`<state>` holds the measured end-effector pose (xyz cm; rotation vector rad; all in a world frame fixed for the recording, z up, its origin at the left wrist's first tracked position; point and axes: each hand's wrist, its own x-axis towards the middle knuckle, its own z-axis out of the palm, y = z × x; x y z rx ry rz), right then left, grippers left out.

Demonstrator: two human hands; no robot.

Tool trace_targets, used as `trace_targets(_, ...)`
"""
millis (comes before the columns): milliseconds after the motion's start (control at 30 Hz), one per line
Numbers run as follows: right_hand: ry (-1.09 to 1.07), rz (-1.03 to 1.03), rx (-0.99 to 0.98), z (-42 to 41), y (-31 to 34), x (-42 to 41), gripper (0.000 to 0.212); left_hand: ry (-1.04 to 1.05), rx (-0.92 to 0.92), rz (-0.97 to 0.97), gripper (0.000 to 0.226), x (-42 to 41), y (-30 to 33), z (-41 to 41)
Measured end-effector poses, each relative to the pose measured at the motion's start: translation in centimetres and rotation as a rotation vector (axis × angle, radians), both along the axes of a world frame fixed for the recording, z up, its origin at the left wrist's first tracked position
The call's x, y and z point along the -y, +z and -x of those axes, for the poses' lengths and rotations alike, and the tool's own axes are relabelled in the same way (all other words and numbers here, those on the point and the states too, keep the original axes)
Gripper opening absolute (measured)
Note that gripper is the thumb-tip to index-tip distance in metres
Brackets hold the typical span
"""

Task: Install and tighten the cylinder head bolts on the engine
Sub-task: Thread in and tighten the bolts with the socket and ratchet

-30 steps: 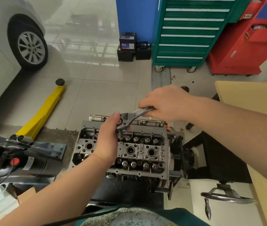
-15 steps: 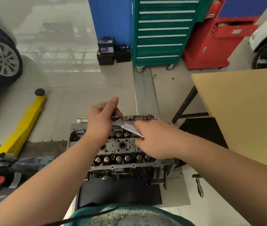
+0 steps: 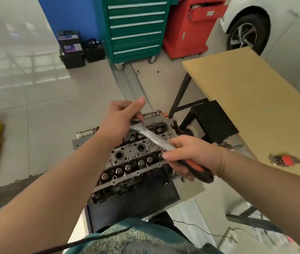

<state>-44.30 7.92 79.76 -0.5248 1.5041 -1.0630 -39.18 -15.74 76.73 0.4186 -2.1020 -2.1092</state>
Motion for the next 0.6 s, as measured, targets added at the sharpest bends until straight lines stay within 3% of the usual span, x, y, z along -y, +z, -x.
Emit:
trace_targets(100, -0.256, 0.070, 0.066, -6.4, -0.4, 1.8, 0.014, -0.197, -0.016, -0.038, 0.057, 1.7, 0.1, 0.7)
trace_targets(267, -0.604, 0.100, 0.163, -12.4, -1.7, 5.3, 0.036, -0.432, 0.029, -0.075, 0.050, 3.4, -0.1, 1.9)
trace_targets(367, -0.581, 0.045, 0.128, -11.5, -0.7, 4.8, 0.026, -0.436, 0.028, -0.067, 0.054, 3.3, -0.1, 1.7)
trace_targets(467, -0.426, 0.002, 0.148, -10.5, 0.1, 3.4, 0.010, -0.391, 0.030, -0.097, 0.056, 3.2, -0.1, 1.1)
trace_targets(600, -0.279, -0.169, -0.007, -6.7, 1.3, 0.9, 0.019, -0.243, 0.005, -0.144, 0.047, 3.0, -0.3, 0.0)
